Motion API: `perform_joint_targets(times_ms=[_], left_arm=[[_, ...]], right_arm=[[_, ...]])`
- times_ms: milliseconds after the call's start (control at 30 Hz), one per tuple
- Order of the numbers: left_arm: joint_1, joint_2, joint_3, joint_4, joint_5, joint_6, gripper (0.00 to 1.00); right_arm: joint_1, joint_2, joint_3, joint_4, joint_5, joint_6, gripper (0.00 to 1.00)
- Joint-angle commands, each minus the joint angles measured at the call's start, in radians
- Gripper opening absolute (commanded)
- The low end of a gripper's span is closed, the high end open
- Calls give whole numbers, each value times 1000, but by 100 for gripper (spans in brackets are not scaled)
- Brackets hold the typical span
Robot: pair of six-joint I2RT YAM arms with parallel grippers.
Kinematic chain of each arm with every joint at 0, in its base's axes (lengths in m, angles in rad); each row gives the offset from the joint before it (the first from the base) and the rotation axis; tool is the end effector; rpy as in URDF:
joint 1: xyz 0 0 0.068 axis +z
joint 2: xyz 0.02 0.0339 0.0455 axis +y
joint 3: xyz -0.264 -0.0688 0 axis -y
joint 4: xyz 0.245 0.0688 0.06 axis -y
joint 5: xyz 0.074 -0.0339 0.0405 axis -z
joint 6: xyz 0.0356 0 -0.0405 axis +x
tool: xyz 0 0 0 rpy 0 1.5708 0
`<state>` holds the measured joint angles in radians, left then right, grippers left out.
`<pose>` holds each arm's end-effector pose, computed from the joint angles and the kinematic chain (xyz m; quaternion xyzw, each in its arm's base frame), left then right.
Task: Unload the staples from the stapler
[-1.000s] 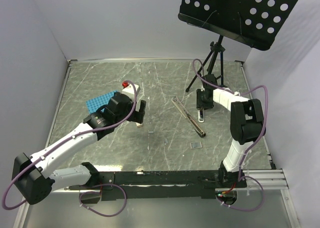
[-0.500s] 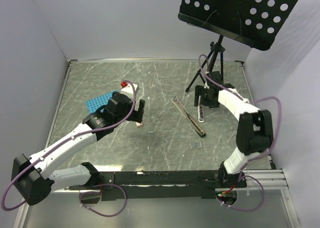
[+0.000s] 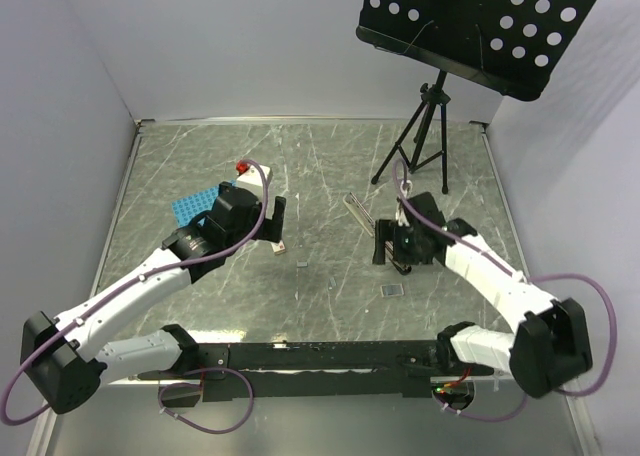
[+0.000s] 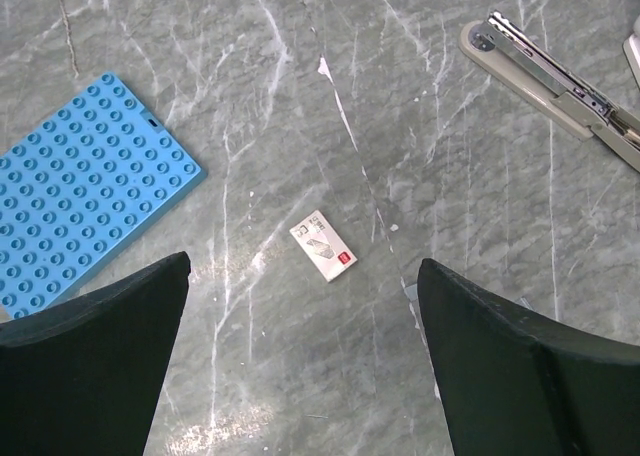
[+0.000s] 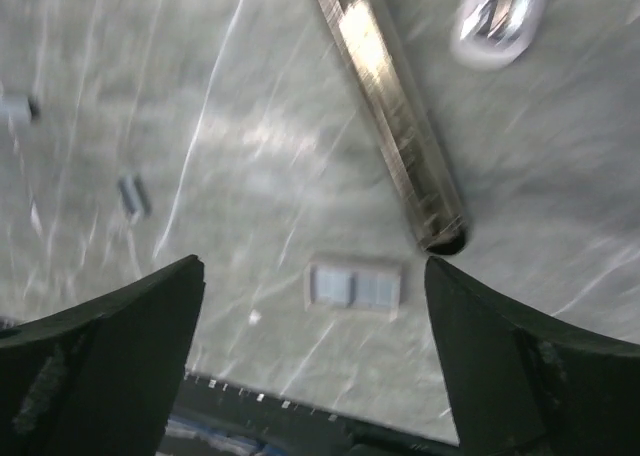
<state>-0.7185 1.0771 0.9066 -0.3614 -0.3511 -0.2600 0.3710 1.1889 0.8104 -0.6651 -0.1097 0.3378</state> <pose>0.1881 -0.1482 0.3091 0.1098 0.8521 -0.0959 0.5027 0.2097 0.0857 0.2292 -0.0303 0.9636 0.1399 0.2256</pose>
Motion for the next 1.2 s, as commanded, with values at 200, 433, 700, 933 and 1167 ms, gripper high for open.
perform_joint_targets(times_ms=[200, 433, 700, 933, 1167], left_arm=[[-4, -57, 0, 24, -78, -22, 99], [-4, -75, -5, 16, -178, -33, 100], [-4, -62, -3, 13, -186, -33, 99], [-2, -59, -2, 12, -203, -33, 99], [-4, -63, -5, 10, -216, -31, 99]], right_arm=[[82, -106, -135, -18, 70, 125, 100], [86, -23, -137, 5, 79, 156, 100], [103, 21, -129, 2, 107, 185, 100], [129, 106, -97, -19, 149, 191, 100], [203, 199, -47, -41, 194, 188, 100]])
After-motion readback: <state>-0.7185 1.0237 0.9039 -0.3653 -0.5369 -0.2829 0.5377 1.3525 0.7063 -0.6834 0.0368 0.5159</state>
